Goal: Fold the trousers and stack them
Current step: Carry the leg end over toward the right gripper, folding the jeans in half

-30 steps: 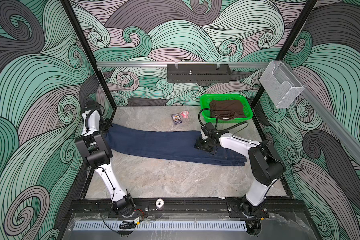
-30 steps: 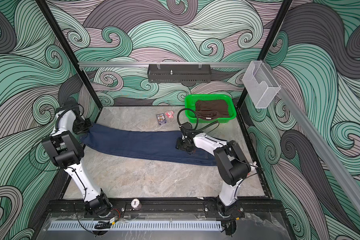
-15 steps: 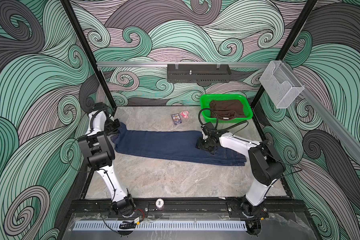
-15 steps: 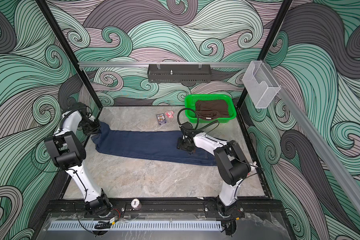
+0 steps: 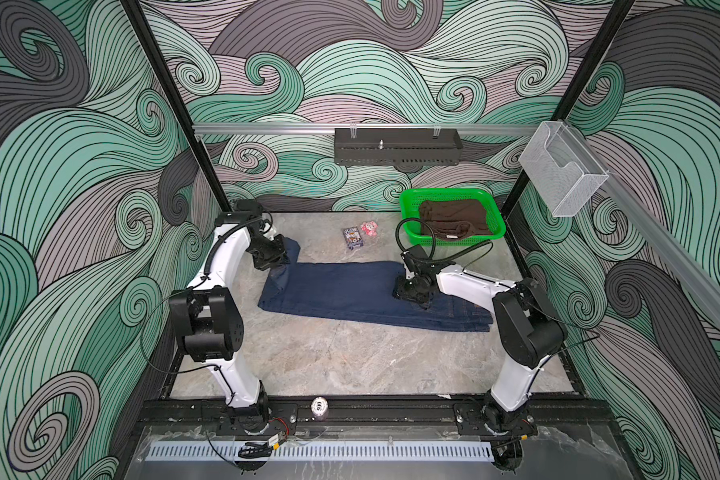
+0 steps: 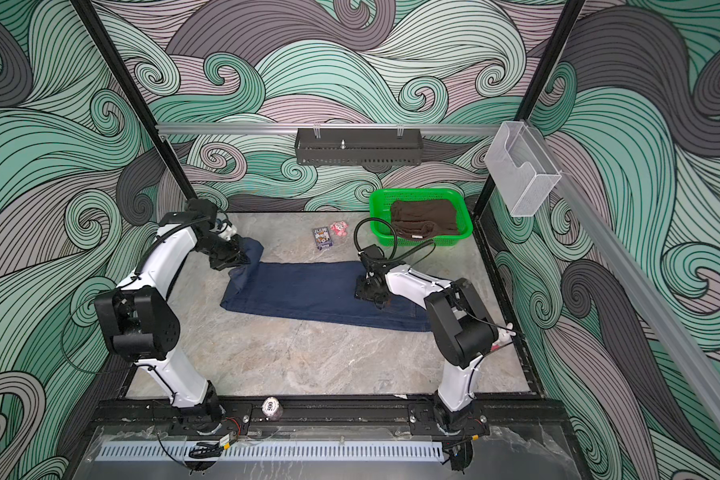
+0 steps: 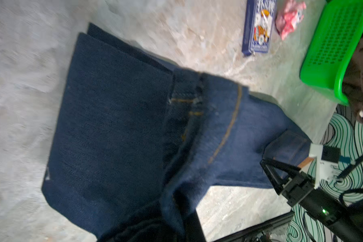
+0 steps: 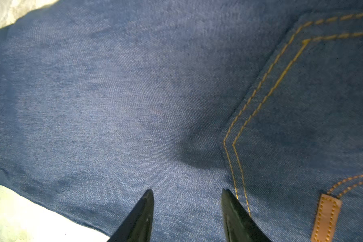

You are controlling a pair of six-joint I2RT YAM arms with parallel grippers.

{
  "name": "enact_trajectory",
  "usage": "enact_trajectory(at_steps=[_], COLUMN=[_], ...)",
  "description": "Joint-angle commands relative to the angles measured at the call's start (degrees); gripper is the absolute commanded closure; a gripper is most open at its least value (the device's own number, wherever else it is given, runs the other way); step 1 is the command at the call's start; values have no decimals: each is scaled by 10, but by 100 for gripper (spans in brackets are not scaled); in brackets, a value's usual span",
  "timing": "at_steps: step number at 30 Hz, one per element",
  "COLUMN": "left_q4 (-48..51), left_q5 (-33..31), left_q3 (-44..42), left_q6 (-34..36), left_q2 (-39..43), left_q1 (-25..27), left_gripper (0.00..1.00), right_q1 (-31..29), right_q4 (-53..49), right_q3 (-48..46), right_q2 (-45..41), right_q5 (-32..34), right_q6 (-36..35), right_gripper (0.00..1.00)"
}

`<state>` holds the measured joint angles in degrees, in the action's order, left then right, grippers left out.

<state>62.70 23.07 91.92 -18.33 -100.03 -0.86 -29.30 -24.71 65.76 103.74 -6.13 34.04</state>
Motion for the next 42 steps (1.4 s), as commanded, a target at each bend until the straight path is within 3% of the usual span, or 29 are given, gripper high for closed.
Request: enact_trajectory(at_steps=[1, 8, 16, 23, 32, 38, 42], left_q4=[-34, -163, -224, -236, -248, -257, -271], left_q5=[13, -52, -106, -106, -107, -109, -115], left_q3=[-26, -97, -94, -63, -54, -49, -49], left_q6=[-80, -198, -244, -257, -267, -272, -275], left_q2=[35, 51, 12, -34, -90, -103, -98], left_q1=[53, 157, 216, 261, 288, 294, 299], left_gripper=[100, 100, 100, 100, 100, 95, 96], right_q1=[6, 22, 40, 53, 57, 58, 58], right_q4=[-12, -37, -54, -60, -55, -55, -54], right_q3=[-6, -27, -50, -52, -57, -59, -58], right_q2=[-22, -85, -150, -165, -167, -168, -169], right_q5=[13, 23, 25, 19, 11, 12, 11], right_q6=[-4, -9, -15, -18, -15, -14, -13], right_gripper=[47, 47, 47, 47, 47, 47, 47])
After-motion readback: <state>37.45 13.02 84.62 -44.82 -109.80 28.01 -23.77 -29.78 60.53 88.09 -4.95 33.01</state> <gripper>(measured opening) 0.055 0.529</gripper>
